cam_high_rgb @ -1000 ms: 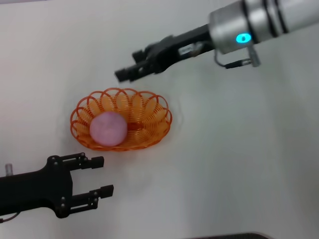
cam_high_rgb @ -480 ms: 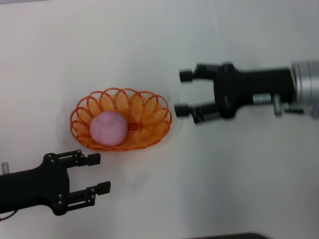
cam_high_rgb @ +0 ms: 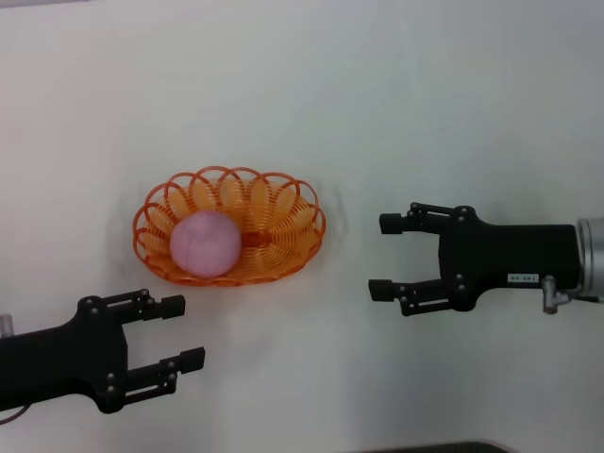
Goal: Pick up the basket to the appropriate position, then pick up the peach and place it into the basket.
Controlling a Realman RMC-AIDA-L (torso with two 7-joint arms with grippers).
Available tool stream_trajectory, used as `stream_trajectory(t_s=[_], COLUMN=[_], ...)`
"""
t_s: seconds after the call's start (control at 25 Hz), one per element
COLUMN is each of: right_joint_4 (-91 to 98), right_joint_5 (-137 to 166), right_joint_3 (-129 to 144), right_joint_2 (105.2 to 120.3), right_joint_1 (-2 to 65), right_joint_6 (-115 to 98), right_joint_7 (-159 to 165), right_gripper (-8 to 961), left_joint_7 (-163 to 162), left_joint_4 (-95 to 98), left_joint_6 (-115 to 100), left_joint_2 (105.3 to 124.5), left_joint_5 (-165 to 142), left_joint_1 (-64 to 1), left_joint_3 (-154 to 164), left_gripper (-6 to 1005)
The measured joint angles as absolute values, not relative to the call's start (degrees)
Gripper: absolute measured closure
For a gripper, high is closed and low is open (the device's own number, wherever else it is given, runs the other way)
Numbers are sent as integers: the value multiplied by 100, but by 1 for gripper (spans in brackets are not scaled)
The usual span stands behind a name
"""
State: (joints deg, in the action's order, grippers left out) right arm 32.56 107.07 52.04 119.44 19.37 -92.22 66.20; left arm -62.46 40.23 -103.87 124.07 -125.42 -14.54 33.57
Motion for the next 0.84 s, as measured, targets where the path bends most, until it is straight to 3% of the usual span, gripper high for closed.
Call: stream_trajectory(t_s=[0.84], right_joint_4=[3173], right_joint_5=[10785], right_joint_3=[5096], right_joint_2=[11922], right_joint_1=[1788], right_joint_6=[-8804], right_joint_7=[6592], right_gripper=[3], left_joint_7=[-6095], left_joint_4=[3830], left_joint_6=[-10152], left_joint_2=[12430], left_joint_5=[-12559], left_joint_1=[-1369], left_joint_3=[3375], left_gripper=[407])
